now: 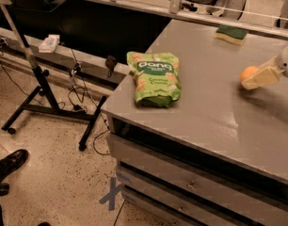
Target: Move orange near green rice chip bag
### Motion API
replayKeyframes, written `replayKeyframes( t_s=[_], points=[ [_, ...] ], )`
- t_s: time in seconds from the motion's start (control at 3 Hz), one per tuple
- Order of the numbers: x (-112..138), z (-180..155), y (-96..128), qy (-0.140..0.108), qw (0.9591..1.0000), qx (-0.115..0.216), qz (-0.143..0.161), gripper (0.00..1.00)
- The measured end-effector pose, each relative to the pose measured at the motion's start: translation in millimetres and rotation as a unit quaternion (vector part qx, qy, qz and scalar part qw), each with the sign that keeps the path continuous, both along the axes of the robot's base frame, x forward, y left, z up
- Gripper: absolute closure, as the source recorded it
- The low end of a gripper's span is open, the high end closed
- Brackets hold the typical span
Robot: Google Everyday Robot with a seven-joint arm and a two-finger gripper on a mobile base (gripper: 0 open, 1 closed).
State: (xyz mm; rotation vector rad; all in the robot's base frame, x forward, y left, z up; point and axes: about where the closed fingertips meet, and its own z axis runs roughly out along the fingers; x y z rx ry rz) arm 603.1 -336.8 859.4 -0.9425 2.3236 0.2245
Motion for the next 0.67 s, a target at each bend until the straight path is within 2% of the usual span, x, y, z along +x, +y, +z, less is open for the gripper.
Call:
replayKeyframes(
  t_s=[0.33, 0.67],
  points=[
    [-21.8, -7.7, 67.5, 0.004, 0.9963, 0.039, 0.077, 1.00],
    [-40.9, -15.6, 125.4, 0.008, 0.9874, 0.081, 0.135, 1.00]
  ],
)
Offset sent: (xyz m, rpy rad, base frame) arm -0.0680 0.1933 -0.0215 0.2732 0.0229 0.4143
